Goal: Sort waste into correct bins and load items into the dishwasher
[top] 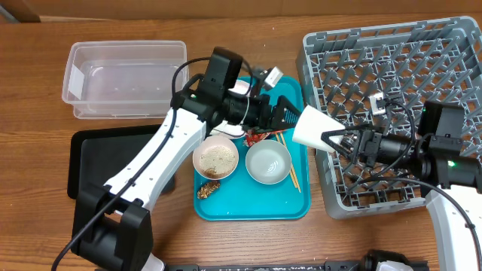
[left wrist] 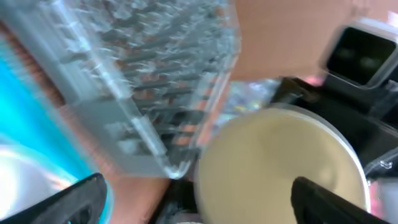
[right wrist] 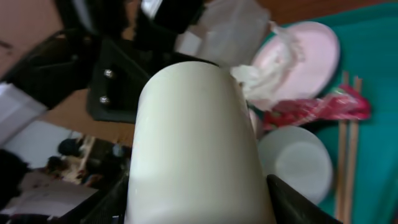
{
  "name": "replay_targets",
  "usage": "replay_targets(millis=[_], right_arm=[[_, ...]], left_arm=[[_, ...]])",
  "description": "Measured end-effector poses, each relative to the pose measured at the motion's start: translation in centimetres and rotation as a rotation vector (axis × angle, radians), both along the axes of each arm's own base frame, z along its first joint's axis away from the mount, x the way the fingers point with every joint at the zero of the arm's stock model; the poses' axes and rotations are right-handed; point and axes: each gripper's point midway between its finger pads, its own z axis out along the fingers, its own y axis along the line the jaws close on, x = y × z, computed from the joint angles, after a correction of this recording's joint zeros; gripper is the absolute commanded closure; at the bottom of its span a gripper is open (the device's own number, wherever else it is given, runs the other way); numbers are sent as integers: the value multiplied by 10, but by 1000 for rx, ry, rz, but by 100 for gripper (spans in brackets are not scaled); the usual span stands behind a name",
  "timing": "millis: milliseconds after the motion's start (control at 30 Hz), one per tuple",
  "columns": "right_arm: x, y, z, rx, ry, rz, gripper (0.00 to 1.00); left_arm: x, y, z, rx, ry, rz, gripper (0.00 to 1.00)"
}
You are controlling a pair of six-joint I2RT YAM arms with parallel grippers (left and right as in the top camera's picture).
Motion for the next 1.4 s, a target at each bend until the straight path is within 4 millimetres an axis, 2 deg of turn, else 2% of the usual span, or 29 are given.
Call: replay_targets(millis=[133, 233, 300, 400, 467, 533, 600, 633, 800, 1033, 1133, 1400], right_arm=[[6, -21, -31, -156, 114, -132, 59], [12, -52, -44, -307, 217, -292, 58], [16, -75, -39, -390, 246, -399, 59], [24, -115, -16, -493, 250, -583, 58], [26, -142, -1, -547, 260, -708, 58], [26, -170, 8, -596, 288, -834, 59], [24, -198, 8, -640, 351, -945, 59], [23, -205, 6, -650, 375, -969, 58], [18, -253, -17, -695, 591, -1081, 58], [21, -322, -28, -675, 761, -1214, 59], [18, -340, -43, -657, 827, -1240, 58], [11, -366, -79, -628, 950, -1263, 56]], left_arm=[[3, 32, -36, 194, 51, 86, 0], [9, 66, -57, 339, 69, 156, 0], [13, 94, -67, 439, 72, 211, 0], [19, 136, -71, 581, 48, 304, 0], [21, 164, -64, 661, 14, 369, 0], [20, 183, -55, 715, -17, 420, 0], [18, 197, -48, 756, -41, 457, 0], [17, 203, -45, 775, -50, 472, 0], [15, 215, -47, 841, -57, 492, 0], [15, 220, -47, 864, -63, 501, 0], [16, 221, -48, 869, -65, 503, 0], [16, 221, -48, 870, -65, 504, 0]])
